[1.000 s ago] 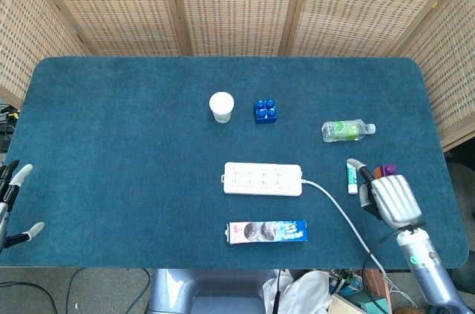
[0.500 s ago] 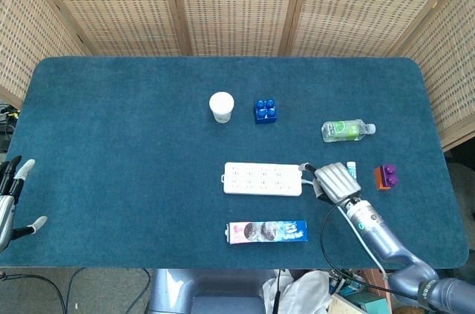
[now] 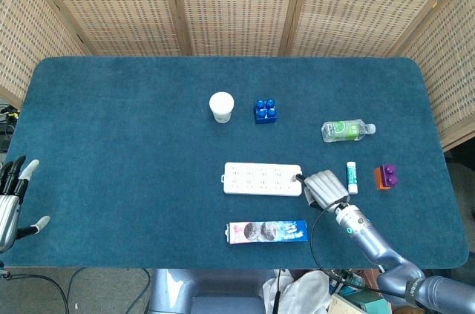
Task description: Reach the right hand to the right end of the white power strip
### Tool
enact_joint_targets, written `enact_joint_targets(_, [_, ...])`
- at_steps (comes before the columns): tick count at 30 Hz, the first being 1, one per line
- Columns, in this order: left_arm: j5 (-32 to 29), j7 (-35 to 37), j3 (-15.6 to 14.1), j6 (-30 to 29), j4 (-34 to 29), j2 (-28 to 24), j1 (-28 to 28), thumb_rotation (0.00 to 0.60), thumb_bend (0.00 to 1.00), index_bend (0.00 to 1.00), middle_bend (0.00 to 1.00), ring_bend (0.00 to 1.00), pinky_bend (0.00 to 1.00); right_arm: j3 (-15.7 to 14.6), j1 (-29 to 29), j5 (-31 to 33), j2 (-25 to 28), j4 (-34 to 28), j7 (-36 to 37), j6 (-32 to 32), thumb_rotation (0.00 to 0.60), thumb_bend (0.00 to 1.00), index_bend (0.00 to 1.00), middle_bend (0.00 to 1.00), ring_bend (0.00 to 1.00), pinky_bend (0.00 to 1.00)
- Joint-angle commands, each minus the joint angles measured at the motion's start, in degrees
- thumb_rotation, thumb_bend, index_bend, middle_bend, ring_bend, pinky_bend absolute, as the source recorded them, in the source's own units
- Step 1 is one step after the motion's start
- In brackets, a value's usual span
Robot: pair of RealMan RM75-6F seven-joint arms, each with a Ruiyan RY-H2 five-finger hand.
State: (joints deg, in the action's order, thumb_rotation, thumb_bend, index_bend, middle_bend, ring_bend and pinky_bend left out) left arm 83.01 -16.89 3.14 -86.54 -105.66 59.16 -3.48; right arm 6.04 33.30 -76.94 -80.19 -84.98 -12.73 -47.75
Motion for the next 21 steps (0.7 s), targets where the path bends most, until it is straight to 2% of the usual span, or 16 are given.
enact_joint_targets(1, [0.01, 0.05, -0.02, -0.04, 0.01, -0.04, 0.00, 0.600, 0.00, 0.00, 0.00, 0.00, 0.00, -0.06, 0.57, 1.29, -0.48, -0.18, -1.35, 0.22, 0.600, 0.87, 0.26, 0.90, 0.94, 1.00])
enact_joint_targets(9, [0.14, 0.21, -0.17, -0.14, 0.08, -0.07, 0.02, 0.600, 0.00, 0.00, 0.00, 0.00, 0.00, -0.06, 1.78, 5.44, -1.01, -0.46, -4.72, 0.90, 0.600, 0.87, 0.26, 0.90, 0.94, 1.00])
enact_joint_targets(21, [0.24, 0.37, -0.29, -0.24, 0.08, -0.16, 0.05, 0.600, 0.00, 0.00, 0.00, 0.00, 0.00, -0.88, 2.79, 7.92, -1.54, -1.66, -8.03, 0.29, 0.600, 0.87, 0.26, 0.90, 0.94, 1.00])
